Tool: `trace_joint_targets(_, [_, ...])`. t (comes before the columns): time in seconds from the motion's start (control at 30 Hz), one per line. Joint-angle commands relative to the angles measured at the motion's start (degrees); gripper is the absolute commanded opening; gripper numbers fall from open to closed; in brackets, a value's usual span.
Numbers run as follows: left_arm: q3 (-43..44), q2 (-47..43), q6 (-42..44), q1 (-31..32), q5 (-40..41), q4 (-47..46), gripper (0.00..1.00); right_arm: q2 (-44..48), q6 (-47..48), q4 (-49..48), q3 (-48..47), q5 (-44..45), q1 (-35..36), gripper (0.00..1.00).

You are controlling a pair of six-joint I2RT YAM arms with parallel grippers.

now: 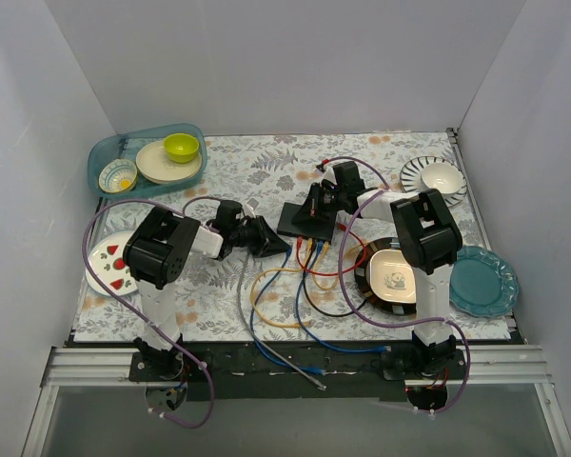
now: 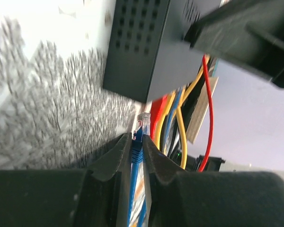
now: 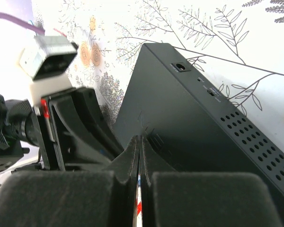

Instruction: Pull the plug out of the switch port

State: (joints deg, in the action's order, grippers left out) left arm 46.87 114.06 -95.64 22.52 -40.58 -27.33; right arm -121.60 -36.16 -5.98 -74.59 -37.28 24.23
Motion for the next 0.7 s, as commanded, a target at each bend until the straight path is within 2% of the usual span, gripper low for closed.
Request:
trace_joint_targets(0.0, [-3.36, -3.23, 2.12, 0.86, -0.11, 4.83, 0.0, -5.14, 5.05, 10.37, 2.69, 11.0, 0.38, 0.01])
trace_joint_targets(0.1, [-4.16, -5.51, 2.91, 0.77, -0.03, 6.84, 0.0, -5.05, 5.14, 10.2, 2.78, 11.0, 0.38, 0.01])
trace_joint_targets(0.2, [-4.77, -11.12, 5.45, -0.11, 4.26, 13.25, 0.0, -4.96, 5.14, 10.02, 2.96, 11.17, 0.38, 0.01])
trace_joint_targets(0.23, [-4.86, -12.97, 6.76, -1.33, 6.19, 18.14, 0.0, -4.96, 5.14, 10.02, 3.04, 11.17, 0.47, 0.01])
trace_joint_targets(0.37, [-5.3, -22.02, 8.27, -5.82, 20.57, 32.23, 0.0, -4.79, 4.96, 9.76, 3.31, 11.35, 0.47, 0.01])
trace_joint_targets(0.43, [-5.21, -25.72, 8.45, -7.05, 25.17, 38.72, 0.01, -4.7, 5.05, 9.67, 3.39, 11.35, 0.47, 0.01])
trace_joint_targets(0.5, [-5.3, -28.0, 8.8, -7.76, 29.12, 40.24, 0.18, -4.7, 5.05, 9.67, 3.4, 11.35, 0.38, 0.01])
trace_joint_targets(0.53, [-5.47, -29.76, 8.54, -7.84, 29.93, 40.34, 0.35, -4.7, 5.14, 9.67, 3.48, 11.35, 0.47, 0.01])
trace_joint_targets(0.67, [-2.85, -31.88, 6.78, -7.85, 32.67, 40.34, 0.54, -4.79, 5.22, 10.02, 3.13, 11.44, 0.56, 0.01])
